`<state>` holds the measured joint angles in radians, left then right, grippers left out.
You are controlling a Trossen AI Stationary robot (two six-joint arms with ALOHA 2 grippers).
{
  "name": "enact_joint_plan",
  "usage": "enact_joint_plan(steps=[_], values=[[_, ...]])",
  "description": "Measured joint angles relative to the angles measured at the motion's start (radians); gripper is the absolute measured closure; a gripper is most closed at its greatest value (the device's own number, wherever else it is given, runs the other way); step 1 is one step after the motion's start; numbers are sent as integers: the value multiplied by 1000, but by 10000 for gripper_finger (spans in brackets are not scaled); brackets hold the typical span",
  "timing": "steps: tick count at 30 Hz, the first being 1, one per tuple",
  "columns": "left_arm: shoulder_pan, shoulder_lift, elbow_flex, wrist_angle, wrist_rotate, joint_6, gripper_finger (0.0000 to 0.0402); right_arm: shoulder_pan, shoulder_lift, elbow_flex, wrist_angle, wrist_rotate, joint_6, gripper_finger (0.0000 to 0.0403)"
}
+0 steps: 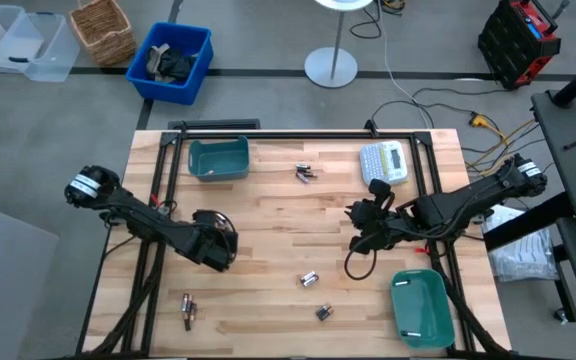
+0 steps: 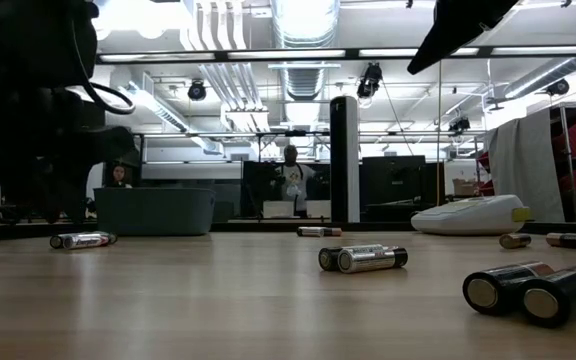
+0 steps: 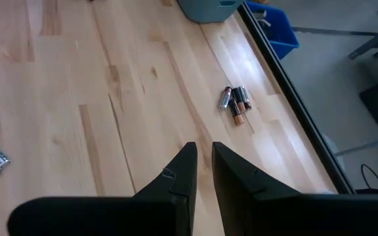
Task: Sort batteries
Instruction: Put the black battery into the blue bin
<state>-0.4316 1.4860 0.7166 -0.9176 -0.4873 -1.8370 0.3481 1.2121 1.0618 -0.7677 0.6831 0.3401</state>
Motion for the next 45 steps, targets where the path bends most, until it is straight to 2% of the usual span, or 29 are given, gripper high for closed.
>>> enact_joint_plan(steps=[27, 45], values=[[0, 1, -26, 36, -1, 41, 266, 0, 0, 0, 0, 0, 0, 364], [0, 93, -26, 61, 0, 41, 266, 0, 0, 0, 0, 0, 0, 364]])
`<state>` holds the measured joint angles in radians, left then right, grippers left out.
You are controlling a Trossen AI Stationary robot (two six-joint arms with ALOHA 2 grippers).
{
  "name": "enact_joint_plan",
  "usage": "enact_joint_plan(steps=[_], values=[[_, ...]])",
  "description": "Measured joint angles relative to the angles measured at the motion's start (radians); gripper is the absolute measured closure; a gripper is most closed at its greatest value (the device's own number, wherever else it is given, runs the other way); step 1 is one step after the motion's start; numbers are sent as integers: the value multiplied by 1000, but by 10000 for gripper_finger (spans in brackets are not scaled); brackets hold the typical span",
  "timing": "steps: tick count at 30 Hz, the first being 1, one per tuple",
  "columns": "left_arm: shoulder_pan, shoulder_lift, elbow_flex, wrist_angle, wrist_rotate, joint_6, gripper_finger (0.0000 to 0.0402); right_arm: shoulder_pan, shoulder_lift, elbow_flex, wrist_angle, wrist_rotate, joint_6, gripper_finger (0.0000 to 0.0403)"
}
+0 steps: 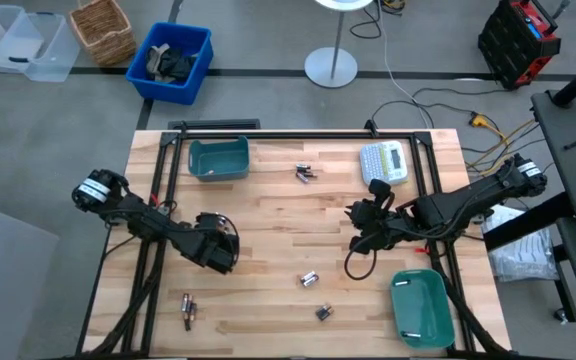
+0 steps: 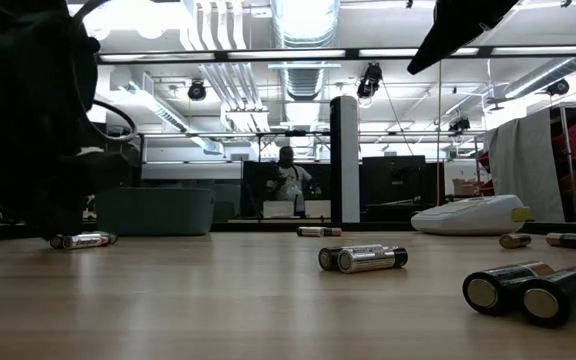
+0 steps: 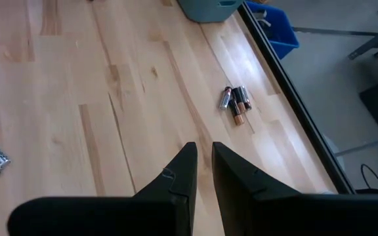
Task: Sort batteries
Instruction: Put the black battery into the blue bin
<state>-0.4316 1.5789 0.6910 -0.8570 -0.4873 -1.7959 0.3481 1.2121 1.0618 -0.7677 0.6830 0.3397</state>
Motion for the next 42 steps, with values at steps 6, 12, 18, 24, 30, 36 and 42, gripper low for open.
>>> enact_joint_plan(steps=[6, 12, 18, 24, 30, 36, 42], values=[[0, 21, 0, 13, -1, 5, 273, 0, 0, 0, 0, 0, 0, 365], [0, 26, 1, 19, 1, 4, 285, 0, 0, 0, 0, 0, 0, 364], [0, 24, 1, 19, 8, 4, 286, 0, 0, 0, 0, 0, 0, 364], [0, 23, 1, 19, 24, 4, 286, 0, 0, 0, 0, 0, 0, 364], [0, 23, 1, 19, 27, 4, 286, 0, 0, -2, 0, 0, 0, 364], [0, 22, 1, 18, 35, 4, 286, 0, 0, -4, 0, 0, -4, 364], [0, 22, 1, 18, 42, 4, 286, 0, 0, -4, 0, 0, -3, 364]])
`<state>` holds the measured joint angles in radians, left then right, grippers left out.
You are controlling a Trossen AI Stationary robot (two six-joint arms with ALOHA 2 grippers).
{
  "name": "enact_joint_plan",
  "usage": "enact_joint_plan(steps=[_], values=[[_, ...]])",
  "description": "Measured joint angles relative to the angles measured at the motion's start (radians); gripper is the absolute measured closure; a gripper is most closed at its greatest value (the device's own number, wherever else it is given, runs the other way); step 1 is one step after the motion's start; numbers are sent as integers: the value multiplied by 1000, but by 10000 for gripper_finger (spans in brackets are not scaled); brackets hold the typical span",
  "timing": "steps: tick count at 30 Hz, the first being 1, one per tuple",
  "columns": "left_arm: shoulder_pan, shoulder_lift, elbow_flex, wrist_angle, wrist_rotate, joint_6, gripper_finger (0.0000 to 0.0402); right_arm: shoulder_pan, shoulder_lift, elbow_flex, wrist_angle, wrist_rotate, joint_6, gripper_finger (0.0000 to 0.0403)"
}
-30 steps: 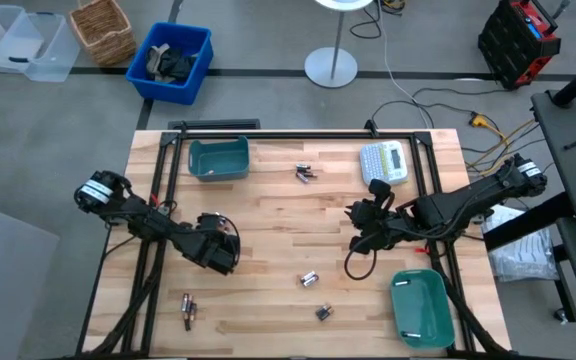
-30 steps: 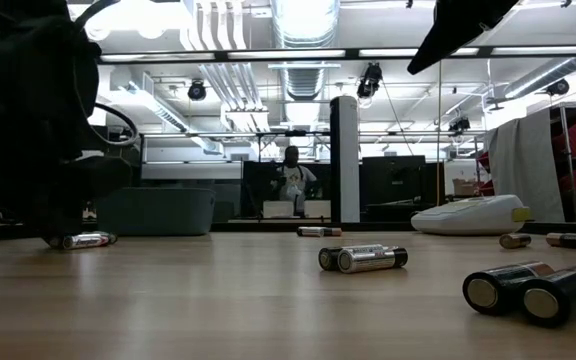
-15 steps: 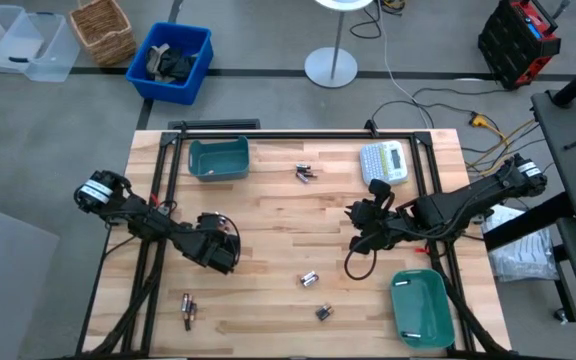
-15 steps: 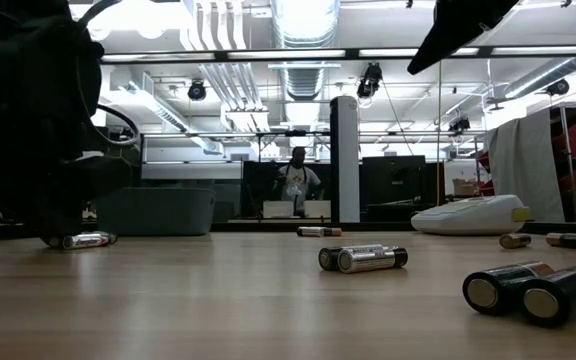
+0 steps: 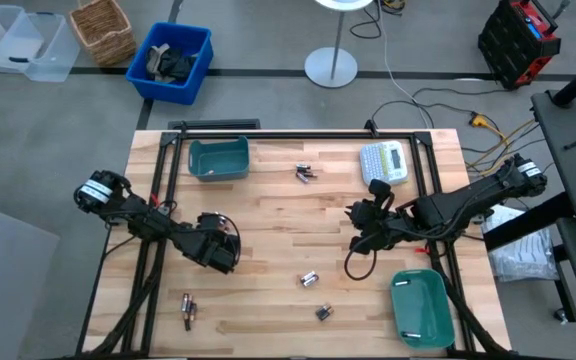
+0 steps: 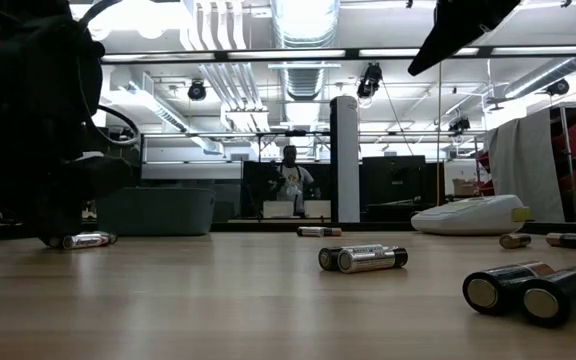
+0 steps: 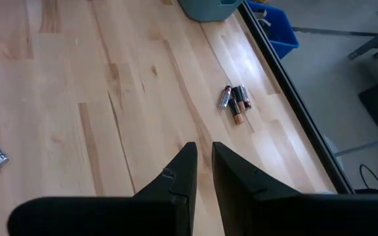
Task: Sort batteries
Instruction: Put the black battery into the blue bin
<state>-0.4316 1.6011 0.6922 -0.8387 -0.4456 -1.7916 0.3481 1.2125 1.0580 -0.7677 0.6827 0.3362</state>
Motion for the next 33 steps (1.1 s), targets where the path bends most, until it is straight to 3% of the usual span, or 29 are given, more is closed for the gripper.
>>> enact_joint_plan(steps=[4, 13, 26, 33], values=[[0, 0, 0, 1, 2, 1, 296, 0, 0, 0, 0, 0, 0, 364], [0, -1, 1, 1, 11, 4, 377, 0, 0, 0, 0, 0, 0, 364], [-14, -30, 76, -117, 52, 36, 380, 0, 0, -9, 4, 0, 0, 364], [-57, -91, 168, -120, 7, 178, 380, 0, 0, -24, 50, 0, -3, 364]])
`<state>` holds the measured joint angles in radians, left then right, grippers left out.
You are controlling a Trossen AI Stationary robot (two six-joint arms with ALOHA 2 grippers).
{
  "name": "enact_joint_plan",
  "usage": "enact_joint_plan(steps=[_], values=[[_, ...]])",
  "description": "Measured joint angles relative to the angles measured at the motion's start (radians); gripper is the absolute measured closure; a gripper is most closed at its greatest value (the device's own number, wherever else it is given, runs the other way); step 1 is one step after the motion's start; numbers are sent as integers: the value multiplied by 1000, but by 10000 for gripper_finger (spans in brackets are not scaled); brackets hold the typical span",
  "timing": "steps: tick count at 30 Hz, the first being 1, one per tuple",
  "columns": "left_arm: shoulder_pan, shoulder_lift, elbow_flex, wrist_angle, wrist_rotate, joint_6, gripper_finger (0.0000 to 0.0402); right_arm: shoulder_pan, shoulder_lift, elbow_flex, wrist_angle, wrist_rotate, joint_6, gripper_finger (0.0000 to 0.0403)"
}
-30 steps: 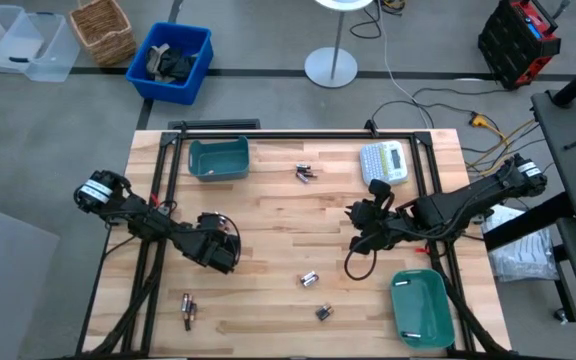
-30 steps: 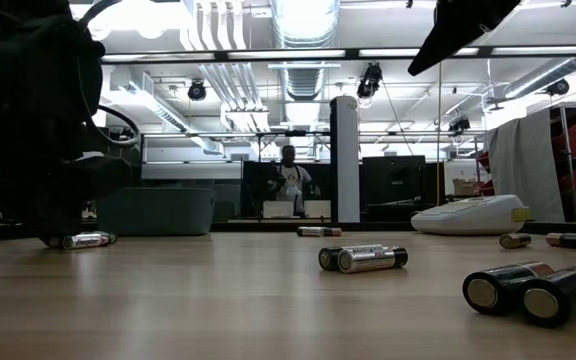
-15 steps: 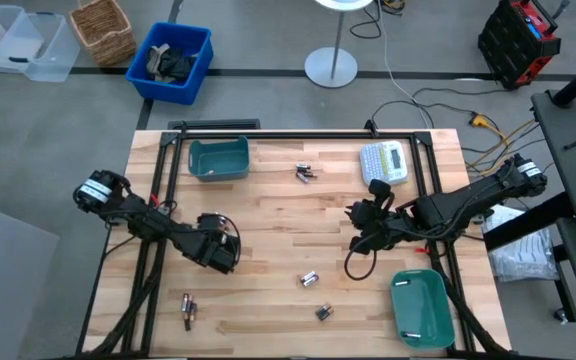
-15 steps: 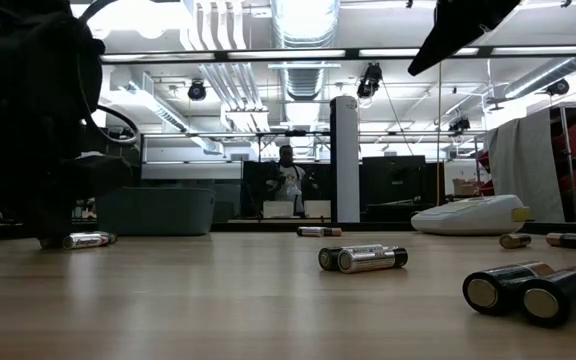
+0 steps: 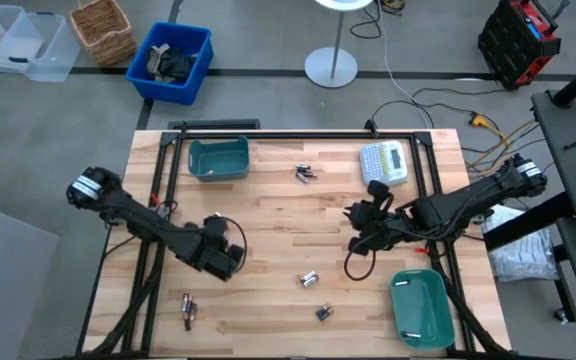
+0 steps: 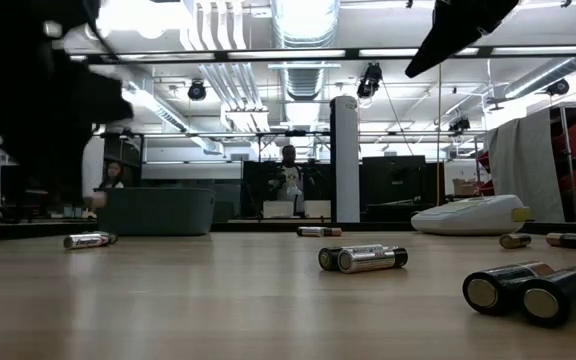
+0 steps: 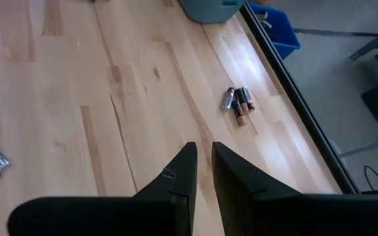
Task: Sort batteries
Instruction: Put the black battery into the blue bin
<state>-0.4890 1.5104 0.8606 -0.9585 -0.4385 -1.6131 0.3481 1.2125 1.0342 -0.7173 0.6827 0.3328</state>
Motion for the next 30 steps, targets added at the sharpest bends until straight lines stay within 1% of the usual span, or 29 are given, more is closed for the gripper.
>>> enact_joint_plan(steps=[2, 7, 11, 14, 16, 21, 24, 27, 30], values=[[-27, -28, 33, 0, -55, 65, 380, 0, 0, -7, 31, 0, -16, 364], [-114, -109, 113, 5, -265, 259, 380, 0, 0, -28, 144, -1, -92, 364], [-182, -153, 151, 33, -418, 462, 377, 0, 0, -31, 187, -2, -125, 364], [-220, -167, 157, 104, -484, 654, 377, 0, 0, -31, 185, -2, -125, 364], [-231, -175, 157, 144, -501, 734, 379, 0, 0, -31, 185, -2, -125, 364], [-222, -216, 156, 151, -525, 746, 378, 0, 0, -32, 184, -2, -126, 364], [-197, -262, 157, 141, -550, 701, 378, 0, 0, -32, 184, -3, -127, 364], [-141, -338, 160, 93, -576, 628, 378, 0, 0, -32, 183, -3, -134, 364], [-40, -434, 152, -5, -574, 505, 379, 0, 0, -32, 184, -3, -147, 364]])
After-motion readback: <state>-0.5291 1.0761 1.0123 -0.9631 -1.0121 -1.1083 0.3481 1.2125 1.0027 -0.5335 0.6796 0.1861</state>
